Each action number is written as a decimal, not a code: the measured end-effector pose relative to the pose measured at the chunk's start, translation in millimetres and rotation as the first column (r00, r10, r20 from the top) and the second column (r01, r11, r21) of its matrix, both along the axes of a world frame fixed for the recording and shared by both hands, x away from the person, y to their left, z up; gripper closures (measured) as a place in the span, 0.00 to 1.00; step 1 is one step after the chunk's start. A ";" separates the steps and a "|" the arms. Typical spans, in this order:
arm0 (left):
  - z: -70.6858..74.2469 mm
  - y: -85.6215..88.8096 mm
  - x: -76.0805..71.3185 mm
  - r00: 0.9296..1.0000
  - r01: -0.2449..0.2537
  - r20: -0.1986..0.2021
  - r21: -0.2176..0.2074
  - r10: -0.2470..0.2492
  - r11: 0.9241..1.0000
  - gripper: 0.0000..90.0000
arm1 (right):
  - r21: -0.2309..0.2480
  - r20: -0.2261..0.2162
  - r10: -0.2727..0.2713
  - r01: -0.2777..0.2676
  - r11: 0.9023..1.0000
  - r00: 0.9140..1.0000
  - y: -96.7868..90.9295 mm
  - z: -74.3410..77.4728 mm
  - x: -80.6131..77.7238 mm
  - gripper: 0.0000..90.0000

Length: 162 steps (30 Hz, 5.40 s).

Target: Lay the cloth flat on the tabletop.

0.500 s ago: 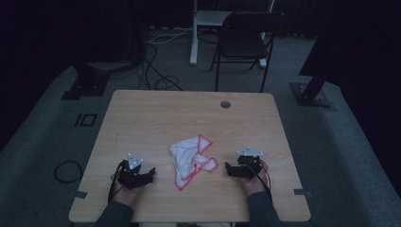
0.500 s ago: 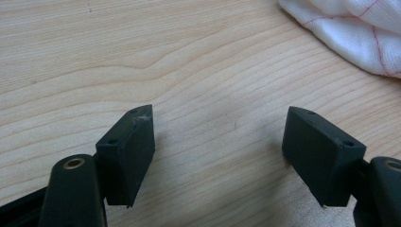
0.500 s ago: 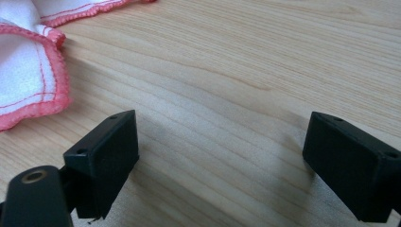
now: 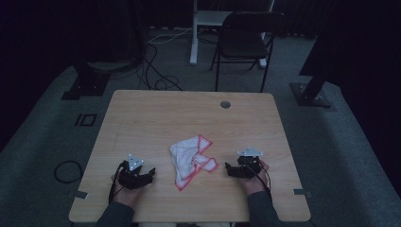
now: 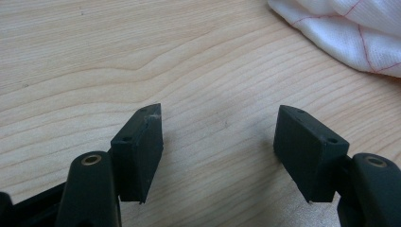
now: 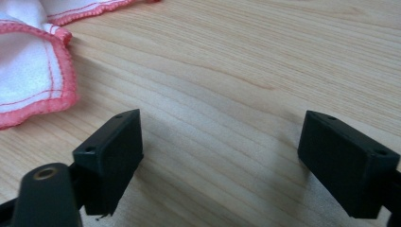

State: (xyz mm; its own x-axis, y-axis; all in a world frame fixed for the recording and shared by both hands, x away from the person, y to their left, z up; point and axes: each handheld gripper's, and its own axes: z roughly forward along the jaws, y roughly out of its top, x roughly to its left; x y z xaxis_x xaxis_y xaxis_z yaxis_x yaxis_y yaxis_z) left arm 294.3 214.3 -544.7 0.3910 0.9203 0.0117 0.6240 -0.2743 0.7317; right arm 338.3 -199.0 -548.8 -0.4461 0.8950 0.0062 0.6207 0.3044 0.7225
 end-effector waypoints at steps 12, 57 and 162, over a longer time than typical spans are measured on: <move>3.5 4.3 -1.6 1.000 -0.004 -0.025 -0.022 0.003 1.000 0.49 | -0.007 -0.019 0.024 -0.024 1.000 1.000 3.5 5.0 -3.6 0.35; 18.1 -35.2 -22.6 0.983 0.184 0.018 -0.055 -0.183 0.981 0.61 | -0.025 0.106 0.259 -0.258 0.966 0.960 56.0 34.4 -36.7 0.93; 8.8 -42.3 -8.1 0.988 0.147 -0.054 -0.001 -0.147 0.989 0.93 | 0.006 0.064 0.075 -0.076 0.997 0.995 -6.4 39.6 -1.6 1.00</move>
